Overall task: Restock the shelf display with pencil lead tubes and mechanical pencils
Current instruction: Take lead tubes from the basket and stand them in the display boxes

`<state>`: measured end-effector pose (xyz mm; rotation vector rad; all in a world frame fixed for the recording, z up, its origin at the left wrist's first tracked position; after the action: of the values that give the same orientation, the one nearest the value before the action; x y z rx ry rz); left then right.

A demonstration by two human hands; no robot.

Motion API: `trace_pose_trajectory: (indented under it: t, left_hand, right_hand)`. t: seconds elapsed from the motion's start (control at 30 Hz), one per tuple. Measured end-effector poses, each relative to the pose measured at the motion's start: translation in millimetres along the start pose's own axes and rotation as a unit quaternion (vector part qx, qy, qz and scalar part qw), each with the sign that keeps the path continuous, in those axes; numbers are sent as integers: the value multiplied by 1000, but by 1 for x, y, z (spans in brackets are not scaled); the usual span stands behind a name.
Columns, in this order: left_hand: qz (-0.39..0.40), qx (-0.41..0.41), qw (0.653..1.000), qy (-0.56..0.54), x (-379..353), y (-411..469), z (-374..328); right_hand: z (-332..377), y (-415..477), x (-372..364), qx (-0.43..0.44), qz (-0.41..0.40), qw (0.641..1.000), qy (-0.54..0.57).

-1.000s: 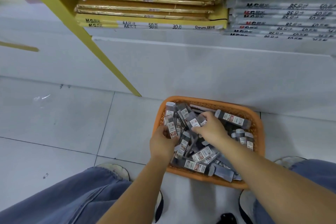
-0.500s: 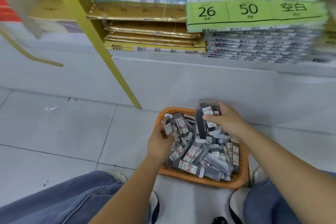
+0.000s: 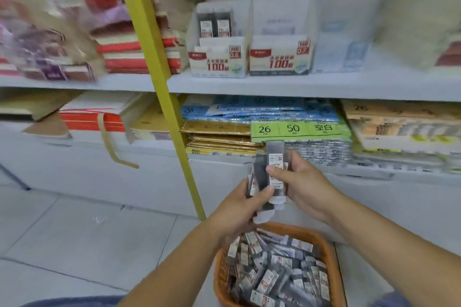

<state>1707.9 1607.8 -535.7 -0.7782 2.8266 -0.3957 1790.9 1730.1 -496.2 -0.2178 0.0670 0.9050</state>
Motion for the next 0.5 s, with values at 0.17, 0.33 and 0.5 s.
trace_pose_trajectory:
  t: [0.17, 0.33, 0.5]
  left_hand:
    - [-3, -63, 998, 28, 6, -4, -76]
    - [-16, -112, 993, -20, 14, -4, -120]
    - [-87, -104, 989, -61, 22, 10, -113]
  right_hand:
    - [74, -3, -17, 138, -4, 976, -168]
    - [115, 4, -16, 176, -67, 955, -228]
    - [99, 17, -24, 199, -92, 952, -216]
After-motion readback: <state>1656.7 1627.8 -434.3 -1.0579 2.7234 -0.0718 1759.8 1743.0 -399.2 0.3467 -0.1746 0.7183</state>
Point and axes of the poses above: each hand's wrist, its own y-axis towards the middle knuckle, its own x-axis out of the back of the hand, z = x × y, the point moved 3 cm from there along y, towards the middle knuckle, and after that the axes turned 5 degrees about -z, right-handed, at the moved point
